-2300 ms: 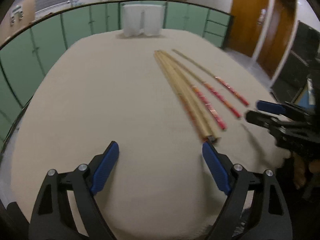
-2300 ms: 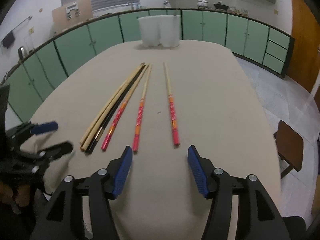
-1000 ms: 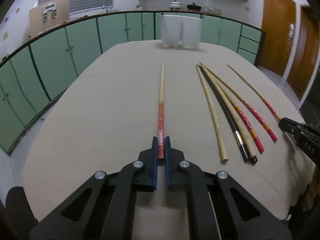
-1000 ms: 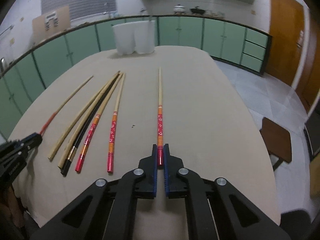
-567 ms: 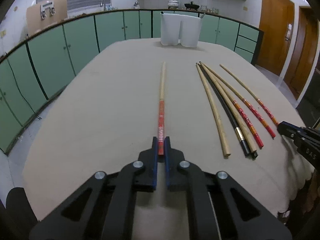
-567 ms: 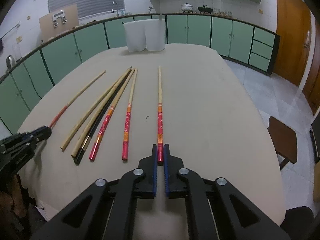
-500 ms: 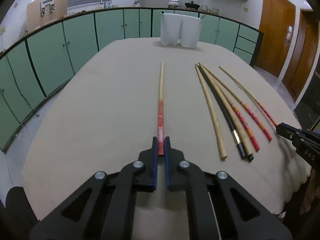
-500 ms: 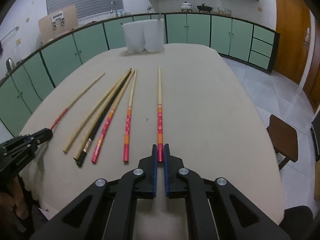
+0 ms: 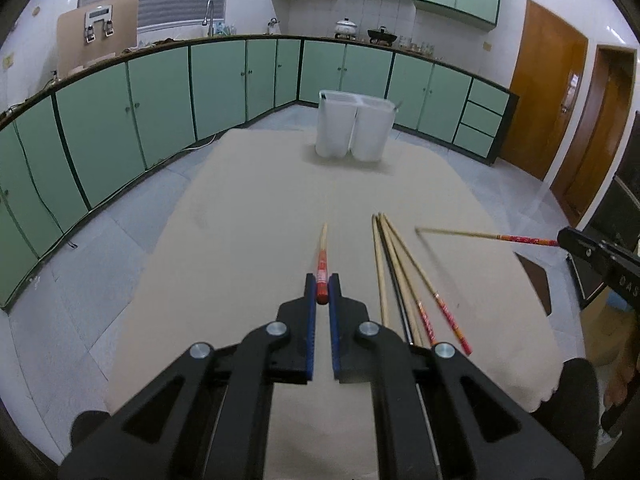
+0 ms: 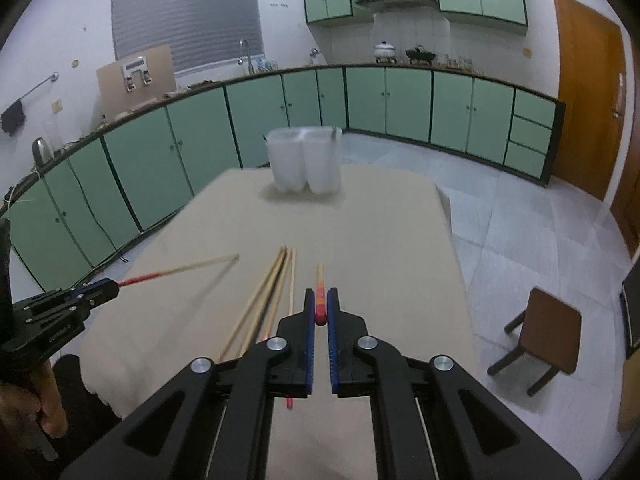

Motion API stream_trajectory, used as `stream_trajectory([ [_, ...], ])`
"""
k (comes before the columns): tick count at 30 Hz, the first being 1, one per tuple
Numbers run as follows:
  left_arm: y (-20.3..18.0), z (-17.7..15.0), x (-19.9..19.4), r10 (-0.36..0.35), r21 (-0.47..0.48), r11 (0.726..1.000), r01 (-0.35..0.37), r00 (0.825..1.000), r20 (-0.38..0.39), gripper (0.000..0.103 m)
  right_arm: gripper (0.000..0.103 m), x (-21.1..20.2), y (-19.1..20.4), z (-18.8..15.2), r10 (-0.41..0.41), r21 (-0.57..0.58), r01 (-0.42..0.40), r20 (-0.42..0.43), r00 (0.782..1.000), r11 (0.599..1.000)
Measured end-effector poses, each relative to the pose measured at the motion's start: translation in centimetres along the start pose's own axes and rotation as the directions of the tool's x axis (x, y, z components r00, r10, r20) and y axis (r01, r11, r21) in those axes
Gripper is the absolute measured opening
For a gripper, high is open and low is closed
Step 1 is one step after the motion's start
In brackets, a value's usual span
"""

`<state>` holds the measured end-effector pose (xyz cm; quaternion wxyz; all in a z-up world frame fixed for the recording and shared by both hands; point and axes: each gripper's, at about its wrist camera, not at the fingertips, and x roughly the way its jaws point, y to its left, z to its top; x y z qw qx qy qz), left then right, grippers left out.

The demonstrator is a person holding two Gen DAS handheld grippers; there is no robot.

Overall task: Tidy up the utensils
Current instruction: 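Carry the red chopstick to the white holder and insert it upright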

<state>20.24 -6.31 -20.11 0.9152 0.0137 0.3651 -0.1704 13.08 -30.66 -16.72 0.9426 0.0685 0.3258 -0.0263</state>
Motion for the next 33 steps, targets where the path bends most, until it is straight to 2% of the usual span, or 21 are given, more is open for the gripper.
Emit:
stream_trajectory([
  [6,0.6,3.3,-1.3,-0.026,0.021,0.999,0.026,1.000,0.012,0.005,0.006,-0.4,0.8,4.2,0.013,-0.077,-0.012,0.012,1.000,0.997],
  [12,0.6,7.2,-1.1,-0.050,0.050,0.998,0.050,0.999,0.009,0.005,0.006,1.4,0.8,8.3,0.041,-0.111,-0.047,-0.051,0.998,0.993],
  [23,0.2,14.5,0.7,-0.101,0.111,0.988,0.105,0.994,-0.040,0.005,0.006,4.5,0.0,15.2,0.088,-0.109,-0.110,-0.186,0.979,0.988],
  [33,-0.9,20.4,2.3,-0.137,0.150,0.978,0.145,0.989,-0.064,0.005,0.006,5.2,0.2,19.5,0.076,-0.135,-0.106,-0.213,0.974,0.985],
])
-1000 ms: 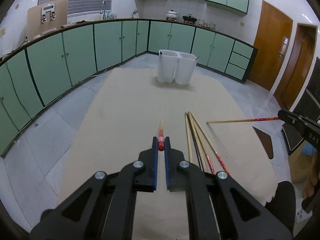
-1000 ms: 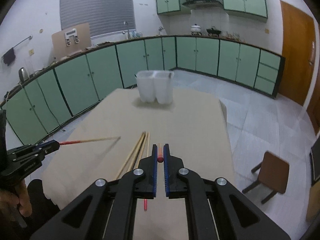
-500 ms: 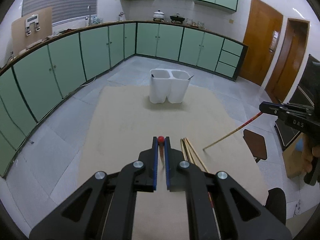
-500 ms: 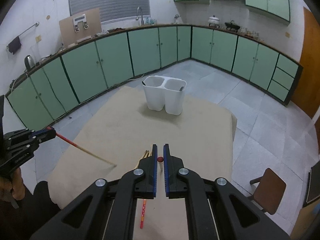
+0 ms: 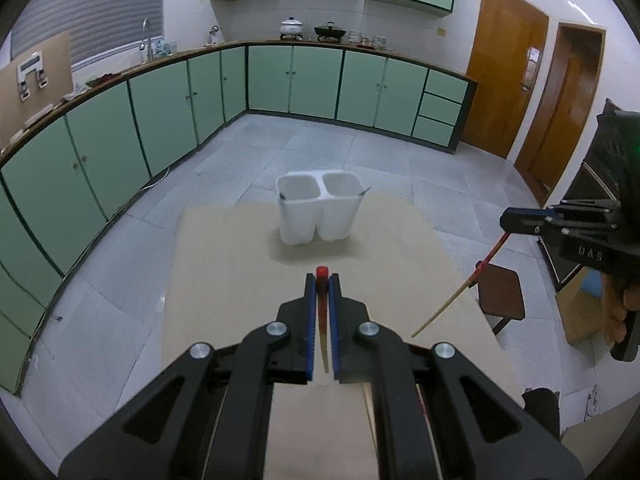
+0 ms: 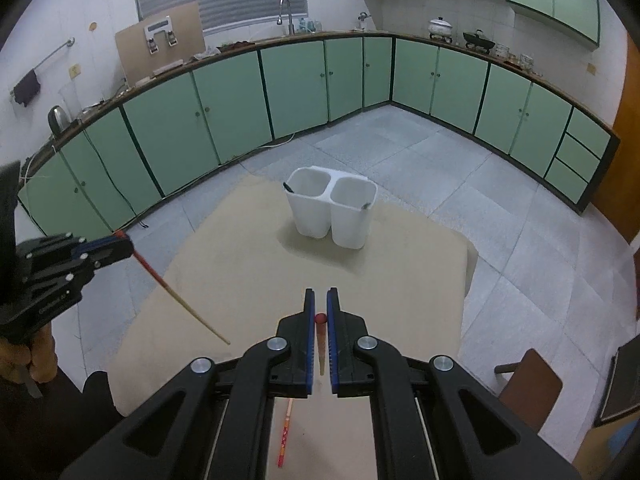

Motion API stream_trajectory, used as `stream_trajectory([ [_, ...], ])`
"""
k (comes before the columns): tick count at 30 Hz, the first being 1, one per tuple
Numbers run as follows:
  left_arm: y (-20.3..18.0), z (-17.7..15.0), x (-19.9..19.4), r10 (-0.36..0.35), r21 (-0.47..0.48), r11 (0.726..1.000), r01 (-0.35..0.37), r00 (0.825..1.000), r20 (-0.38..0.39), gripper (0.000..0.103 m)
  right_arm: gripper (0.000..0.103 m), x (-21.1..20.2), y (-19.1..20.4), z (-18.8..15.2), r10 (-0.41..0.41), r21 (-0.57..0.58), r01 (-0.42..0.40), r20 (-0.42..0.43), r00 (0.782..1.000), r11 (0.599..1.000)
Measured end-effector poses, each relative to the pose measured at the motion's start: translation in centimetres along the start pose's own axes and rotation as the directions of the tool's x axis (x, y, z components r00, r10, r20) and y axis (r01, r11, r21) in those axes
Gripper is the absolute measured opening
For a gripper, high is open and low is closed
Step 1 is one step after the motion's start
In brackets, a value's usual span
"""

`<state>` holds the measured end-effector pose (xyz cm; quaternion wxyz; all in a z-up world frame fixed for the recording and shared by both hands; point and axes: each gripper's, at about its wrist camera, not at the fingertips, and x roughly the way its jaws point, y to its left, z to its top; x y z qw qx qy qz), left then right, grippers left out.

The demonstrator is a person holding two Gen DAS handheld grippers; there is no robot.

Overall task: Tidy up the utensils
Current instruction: 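Carry the red chopstick to the white holder and insert it upright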

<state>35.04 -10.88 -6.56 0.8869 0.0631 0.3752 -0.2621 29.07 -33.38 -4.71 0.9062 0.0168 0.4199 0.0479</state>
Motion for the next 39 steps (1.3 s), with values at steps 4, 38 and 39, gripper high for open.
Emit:
stream_trajectory([
  [4,0.2,3.3,0.2,-0.003,-0.007,1.000,0.004,1.000,0.021,0.005,0.006,-0.1,0.1,2.0,-0.023,-0.018,0.023,-0.002,1.000,1.000],
  [38,4.4,18.8,12.7,0.074,-0.098,0.993,-0.062,0.990,0.117,0.005,0.006,8.8,-3.6,21.5,-0.099,0.096,0.089,0.115,0.988,0.991],
  [39,4.6,18.3,13.7,0.068,-0.103,0.993,-0.058,0.992,0.105,0.005,0.006,9.7,-3.9,21.2,-0.095,0.103,0.084,0.104,0.990,0.991],
])
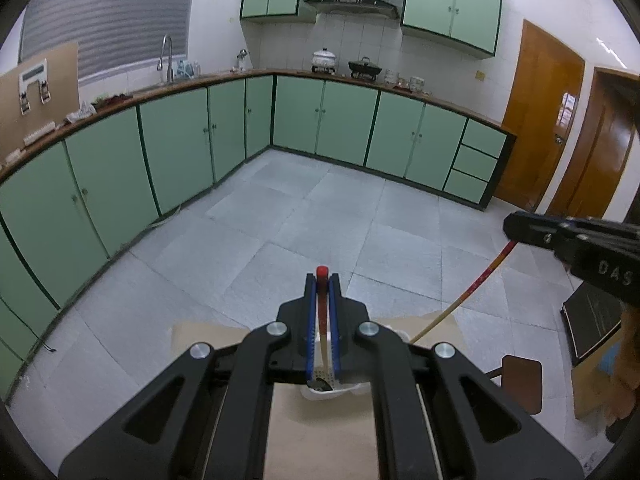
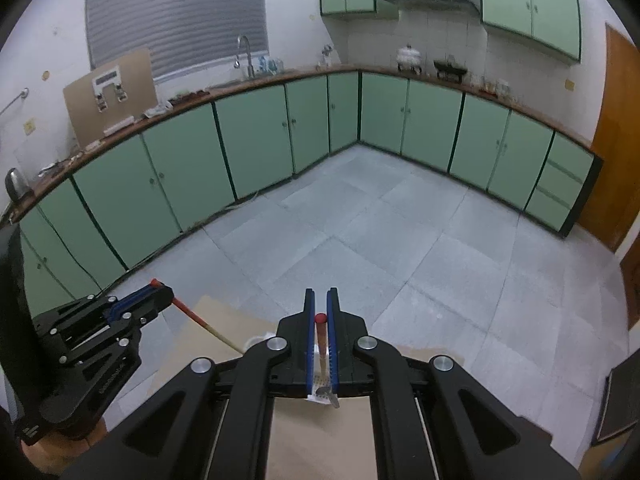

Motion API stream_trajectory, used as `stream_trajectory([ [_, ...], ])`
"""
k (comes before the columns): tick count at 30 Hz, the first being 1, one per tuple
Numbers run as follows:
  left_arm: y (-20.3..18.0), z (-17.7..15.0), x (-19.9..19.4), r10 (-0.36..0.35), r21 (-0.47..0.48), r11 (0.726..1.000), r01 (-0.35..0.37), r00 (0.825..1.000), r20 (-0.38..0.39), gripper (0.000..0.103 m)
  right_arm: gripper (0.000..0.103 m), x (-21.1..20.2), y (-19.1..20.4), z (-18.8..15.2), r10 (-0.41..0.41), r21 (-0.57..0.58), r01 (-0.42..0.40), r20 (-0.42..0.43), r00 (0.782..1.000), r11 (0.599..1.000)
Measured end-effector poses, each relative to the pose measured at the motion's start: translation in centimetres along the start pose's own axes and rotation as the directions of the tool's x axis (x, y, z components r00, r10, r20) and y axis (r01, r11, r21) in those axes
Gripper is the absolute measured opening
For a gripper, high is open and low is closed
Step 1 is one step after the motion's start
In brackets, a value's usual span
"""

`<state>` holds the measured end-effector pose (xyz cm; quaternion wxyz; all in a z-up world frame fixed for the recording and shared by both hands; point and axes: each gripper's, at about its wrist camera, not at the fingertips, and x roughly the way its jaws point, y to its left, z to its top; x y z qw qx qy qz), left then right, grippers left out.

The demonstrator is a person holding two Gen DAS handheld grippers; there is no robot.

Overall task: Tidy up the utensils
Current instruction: 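Carry the red chopstick to the white holder and insert it upright, then open the right tool and withdraw from the holder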

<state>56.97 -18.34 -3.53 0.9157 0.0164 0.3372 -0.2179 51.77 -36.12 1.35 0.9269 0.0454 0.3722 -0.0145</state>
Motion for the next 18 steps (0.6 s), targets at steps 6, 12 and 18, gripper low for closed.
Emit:
stream_trajectory([
  [6,1.3,-2.4,3.7,0.003,-0.018,1.000,-0.004,0.998,-0.059,0.005,0.006,5.2,-1.9,-3.3,0.020,0.039,-0.017,-0.080,0.997,0.999],
  [12,2.2,-3.2,3.8,0.024,-0.016,1.000,-0.025,0.997,-0.068,0.007,0.007,6.0,-3.3,-4.9,0.034,0.084,-0.025,-0.104,0.994,0.996],
  [18,1.9,-2.6,2.1,0.041,-0.018,0.999,-0.042,0.998,-0.042,0.027,0.014,4.1,-3.4,-4.8,0.031,0.086,-0.024,-0.074,0.997,0.996],
])
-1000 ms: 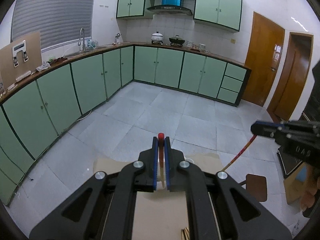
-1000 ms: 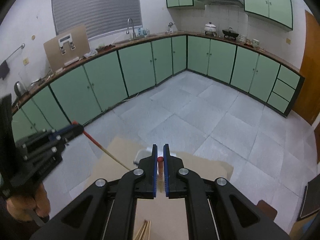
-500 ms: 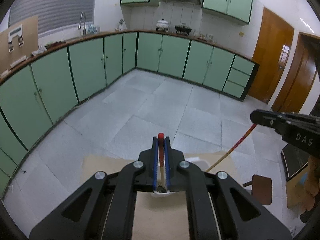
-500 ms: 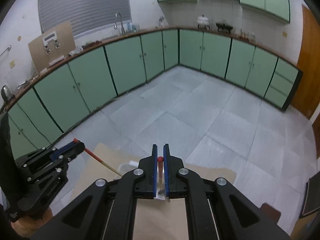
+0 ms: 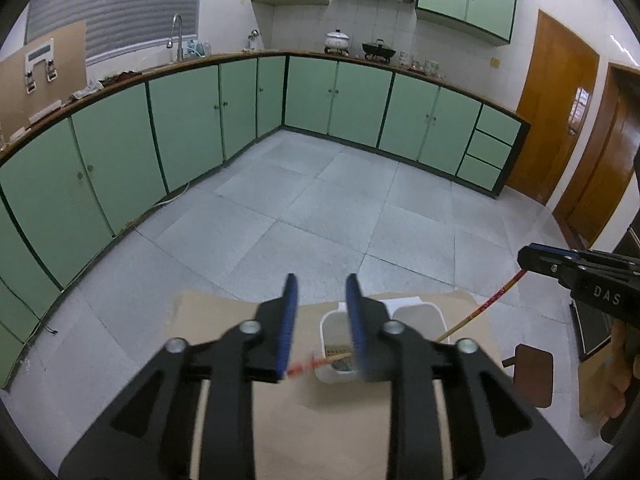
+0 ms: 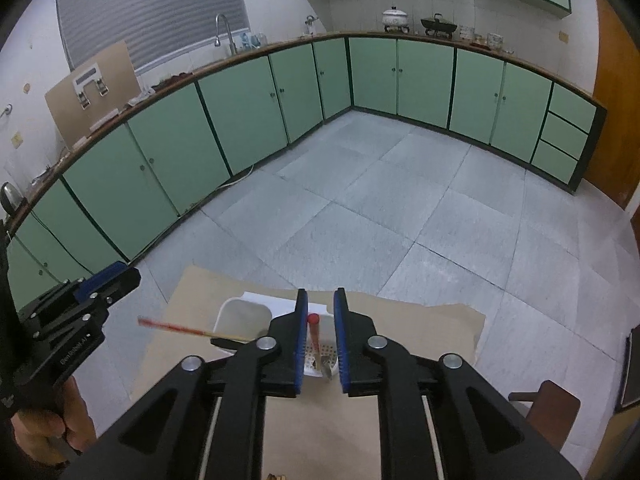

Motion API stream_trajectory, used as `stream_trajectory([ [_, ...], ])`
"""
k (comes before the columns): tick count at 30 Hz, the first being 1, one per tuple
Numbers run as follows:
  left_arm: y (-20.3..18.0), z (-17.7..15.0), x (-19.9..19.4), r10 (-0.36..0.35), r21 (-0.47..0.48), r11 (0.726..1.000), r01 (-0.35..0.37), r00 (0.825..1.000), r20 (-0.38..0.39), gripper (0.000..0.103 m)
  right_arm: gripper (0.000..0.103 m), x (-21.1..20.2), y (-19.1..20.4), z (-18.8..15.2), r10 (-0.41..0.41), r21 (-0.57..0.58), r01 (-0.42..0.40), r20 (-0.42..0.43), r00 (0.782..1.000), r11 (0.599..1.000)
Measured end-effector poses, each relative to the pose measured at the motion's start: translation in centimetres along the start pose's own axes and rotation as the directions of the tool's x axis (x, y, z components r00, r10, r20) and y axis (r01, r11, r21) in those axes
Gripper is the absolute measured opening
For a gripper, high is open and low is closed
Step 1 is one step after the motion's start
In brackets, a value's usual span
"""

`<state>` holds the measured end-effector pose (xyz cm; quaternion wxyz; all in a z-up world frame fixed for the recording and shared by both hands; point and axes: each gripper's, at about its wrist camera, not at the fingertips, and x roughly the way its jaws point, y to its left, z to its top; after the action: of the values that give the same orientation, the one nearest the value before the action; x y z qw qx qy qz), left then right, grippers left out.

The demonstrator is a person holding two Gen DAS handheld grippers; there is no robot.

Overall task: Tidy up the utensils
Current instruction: 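Open the right tool and withdraw from the holder, then move the right tool back over the remaining chopsticks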

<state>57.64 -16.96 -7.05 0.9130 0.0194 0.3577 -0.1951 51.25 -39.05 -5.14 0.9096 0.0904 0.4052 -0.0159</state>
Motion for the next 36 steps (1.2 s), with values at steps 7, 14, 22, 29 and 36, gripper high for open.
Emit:
stream_trajectory([
  [7,0.0,-1.2,-3.6,-0.010,0.010,1.000,0.010,1.000,0.027,0.034,0.034,-4.0,0.0,-1.4,0.021,0.009,-0.021,0.070,0.997,1.000],
  [14,0.2,-8.0,-9.5,-0.031,0.067,0.997,0.026,0.996,0.080,0.046,0.034,-9.2,-0.8,-8.9,0.062,-0.008,-0.061,0.156,0.986,0.998],
  [22,-0.9,-20.9,-15.3,-0.033,0.132,0.991,0.013,0.989,0.144,0.062,0.034,-12.9,0.2,-27.1,0.021,-0.080,-0.001,0.249,0.968,0.997],
  [29,-2.3,-30.2,-17.8,-0.048,0.151,0.988,0.026,0.989,0.141,0.063,0.034,-13.0,2.8,-38.4,0.003,-0.094,0.022,0.253,0.967,0.995],
  [36,-3.6,-37.9,-18.5,-0.058,0.093,0.995,0.046,0.990,0.127,0.065,0.034,-12.1,4.7,-44.4,0.008,-0.079,0.009,0.210,0.978,0.997],
])
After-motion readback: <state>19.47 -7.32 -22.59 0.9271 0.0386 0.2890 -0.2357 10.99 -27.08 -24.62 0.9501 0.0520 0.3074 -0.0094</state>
